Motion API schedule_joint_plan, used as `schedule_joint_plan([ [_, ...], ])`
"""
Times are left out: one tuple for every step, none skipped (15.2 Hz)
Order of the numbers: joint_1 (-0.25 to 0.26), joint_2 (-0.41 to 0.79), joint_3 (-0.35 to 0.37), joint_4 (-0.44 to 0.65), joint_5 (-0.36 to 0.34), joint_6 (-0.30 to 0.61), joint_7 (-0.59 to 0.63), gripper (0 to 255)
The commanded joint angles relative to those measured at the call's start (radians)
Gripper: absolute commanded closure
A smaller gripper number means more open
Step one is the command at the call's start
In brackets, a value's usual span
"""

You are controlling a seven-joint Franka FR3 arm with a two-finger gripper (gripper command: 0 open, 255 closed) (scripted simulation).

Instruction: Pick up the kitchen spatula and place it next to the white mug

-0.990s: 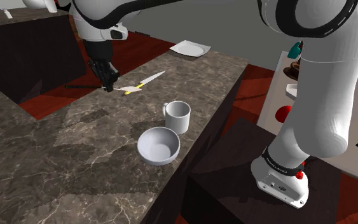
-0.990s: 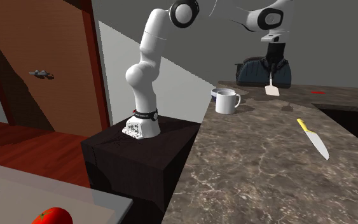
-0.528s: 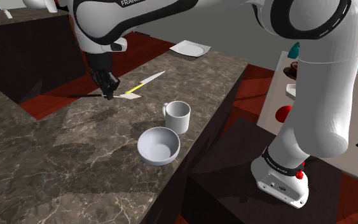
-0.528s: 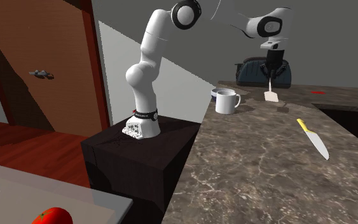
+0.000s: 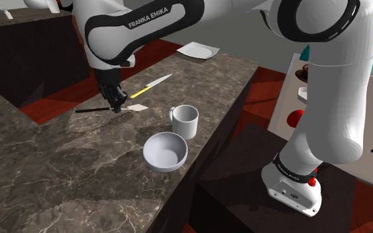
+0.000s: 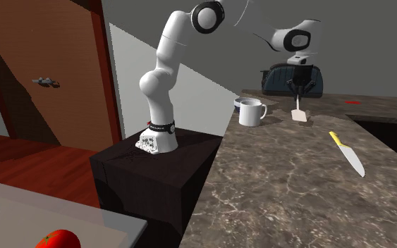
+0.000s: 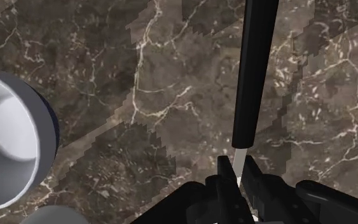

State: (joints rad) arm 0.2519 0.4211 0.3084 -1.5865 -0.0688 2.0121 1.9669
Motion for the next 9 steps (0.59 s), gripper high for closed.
schedule_joint_plan([
  [0.001,0.009,-0.001,-0.017,-0.003,0.026,0.001,255],
  [0.001,0.013,-0.002,-0.025,-0.004,0.038,0.001,255],
  [0.001,0.018,-0.003,-0.032,-0.006,0.049,0.002,255],
  [0.001,0.022,-0.004,-0.039,-0.007,0.061,0.002,255],
  [0.002,0.027,-0.005,-0.045,-0.009,0.072,0.003,255],
  [0.002,0.032,-0.005,-0.051,-0.011,0.083,0.003,255],
  [0.003,0.038,-0.006,-0.057,-0.012,0.094,0.004,255],
  [0.003,0.043,-0.007,-0.063,-0.014,0.105,0.005,255],
  [0.004,0.049,-0.008,-0.069,-0.016,0.116,0.005,255],
])
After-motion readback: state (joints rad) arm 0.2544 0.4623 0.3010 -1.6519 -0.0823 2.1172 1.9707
